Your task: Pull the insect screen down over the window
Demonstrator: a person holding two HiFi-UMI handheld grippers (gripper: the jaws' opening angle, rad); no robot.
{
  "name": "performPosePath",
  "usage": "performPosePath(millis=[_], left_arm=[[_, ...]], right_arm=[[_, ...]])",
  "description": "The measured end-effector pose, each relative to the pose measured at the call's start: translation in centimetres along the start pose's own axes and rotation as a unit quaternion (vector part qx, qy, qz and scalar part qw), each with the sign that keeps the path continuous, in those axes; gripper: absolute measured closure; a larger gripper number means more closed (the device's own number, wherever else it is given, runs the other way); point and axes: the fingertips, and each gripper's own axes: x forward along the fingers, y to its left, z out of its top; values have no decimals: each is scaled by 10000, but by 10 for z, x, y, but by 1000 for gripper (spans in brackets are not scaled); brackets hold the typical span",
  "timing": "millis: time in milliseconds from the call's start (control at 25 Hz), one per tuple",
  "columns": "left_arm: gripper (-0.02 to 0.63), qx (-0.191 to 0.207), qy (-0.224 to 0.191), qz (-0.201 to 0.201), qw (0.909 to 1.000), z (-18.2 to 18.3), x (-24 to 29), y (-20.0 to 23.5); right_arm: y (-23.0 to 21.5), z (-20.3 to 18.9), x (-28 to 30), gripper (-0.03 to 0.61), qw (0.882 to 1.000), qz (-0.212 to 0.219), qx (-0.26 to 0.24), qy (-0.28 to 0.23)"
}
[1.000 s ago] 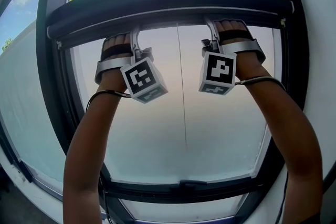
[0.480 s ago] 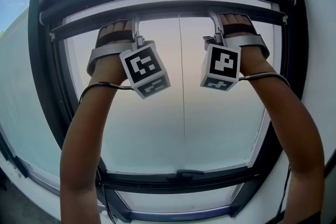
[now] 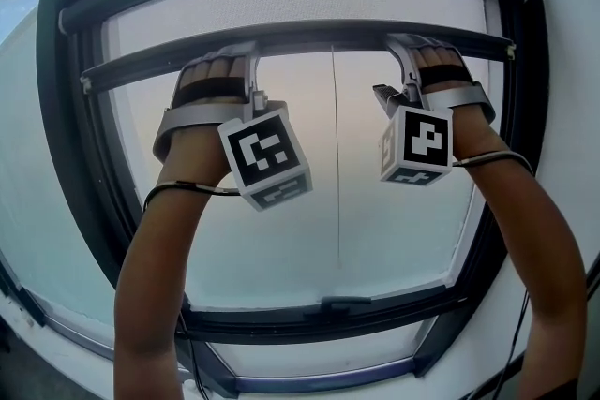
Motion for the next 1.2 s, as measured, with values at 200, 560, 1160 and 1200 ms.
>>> performPosePath(millis=[200, 560, 1160, 1200], left_arm=[[221, -2, -153, -148, 9998, 0, -7, -18], [221, 74, -13, -332, 9994, 0, -16, -34], [221, 51, -118, -1883, 9820, -2, -51, -73], [221, 46, -125, -1944, 9808, -2, -53, -76]], right_arm=[[17, 2, -8, 222, 9997, 190, 27, 129], [35, 4, -23, 222, 9968, 741, 57, 309], [67, 14, -52, 224, 9889, 1471, -23, 226], [70, 14, -54, 224, 9883, 1509, -47, 226]])
